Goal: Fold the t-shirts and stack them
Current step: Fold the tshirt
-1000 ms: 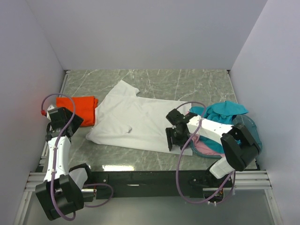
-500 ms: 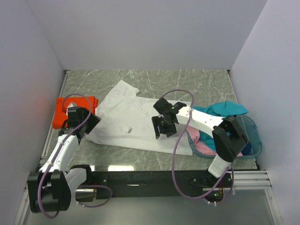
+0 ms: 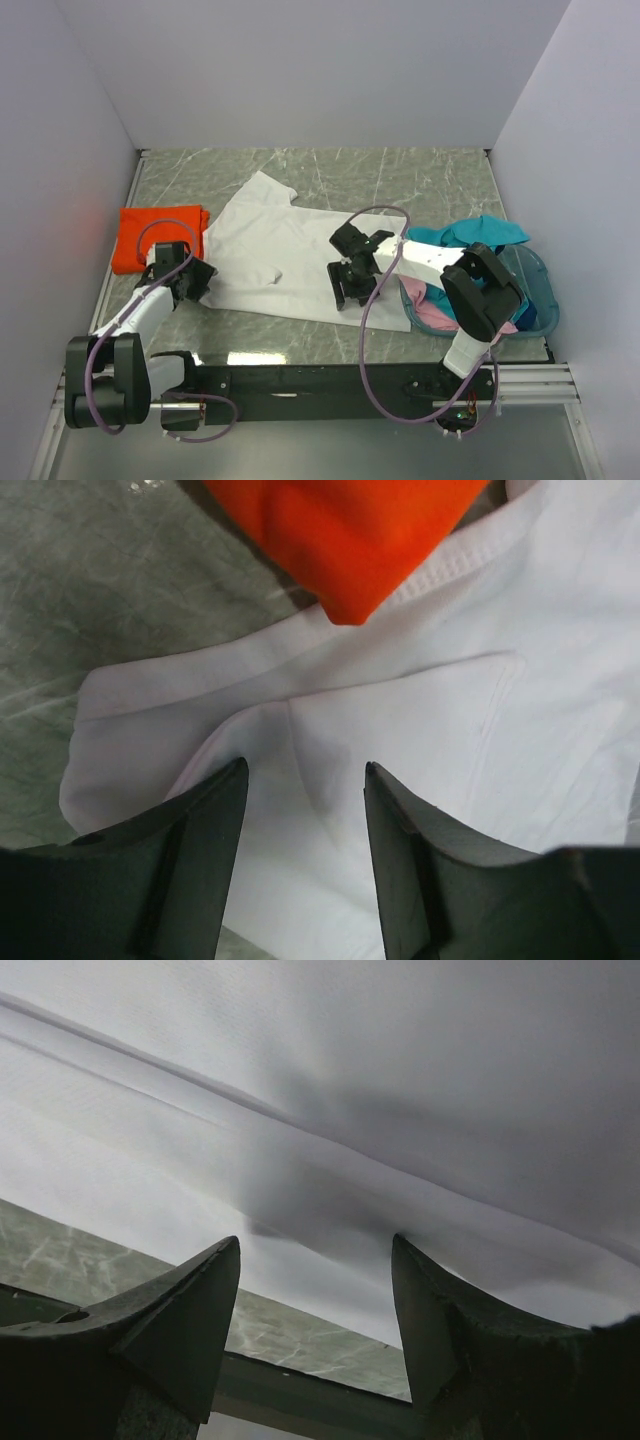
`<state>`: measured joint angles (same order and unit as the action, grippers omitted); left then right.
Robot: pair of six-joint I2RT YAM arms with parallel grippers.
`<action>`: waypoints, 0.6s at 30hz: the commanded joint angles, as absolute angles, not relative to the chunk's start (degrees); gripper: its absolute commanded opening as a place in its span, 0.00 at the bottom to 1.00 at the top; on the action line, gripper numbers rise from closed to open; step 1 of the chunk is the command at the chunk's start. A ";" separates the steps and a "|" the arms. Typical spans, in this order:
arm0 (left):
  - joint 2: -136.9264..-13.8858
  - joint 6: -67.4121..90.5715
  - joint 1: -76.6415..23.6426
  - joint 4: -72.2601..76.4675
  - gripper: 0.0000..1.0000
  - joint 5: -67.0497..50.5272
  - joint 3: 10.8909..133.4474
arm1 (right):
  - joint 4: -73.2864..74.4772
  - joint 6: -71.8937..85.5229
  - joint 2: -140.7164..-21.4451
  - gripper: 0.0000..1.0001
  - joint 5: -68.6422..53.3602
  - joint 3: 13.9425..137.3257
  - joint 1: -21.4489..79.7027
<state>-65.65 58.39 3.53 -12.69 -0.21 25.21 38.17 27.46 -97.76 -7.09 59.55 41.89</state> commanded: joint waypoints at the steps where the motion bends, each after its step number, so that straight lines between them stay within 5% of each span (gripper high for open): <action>1: -66.54 62.57 4.57 -15.99 0.57 4.30 22.15 | 35.69 28.30 -98.00 0.69 -7.56 57.40 42.36; 18: -48.69 75.15 8.53 -32.42 0.55 9.75 18.98 | 37.79 28.83 -95.63 0.69 -10.99 52.91 48.34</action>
<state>-49.21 74.19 8.16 -22.87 5.48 18.17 35.62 28.27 -95.15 -9.76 55.18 46.30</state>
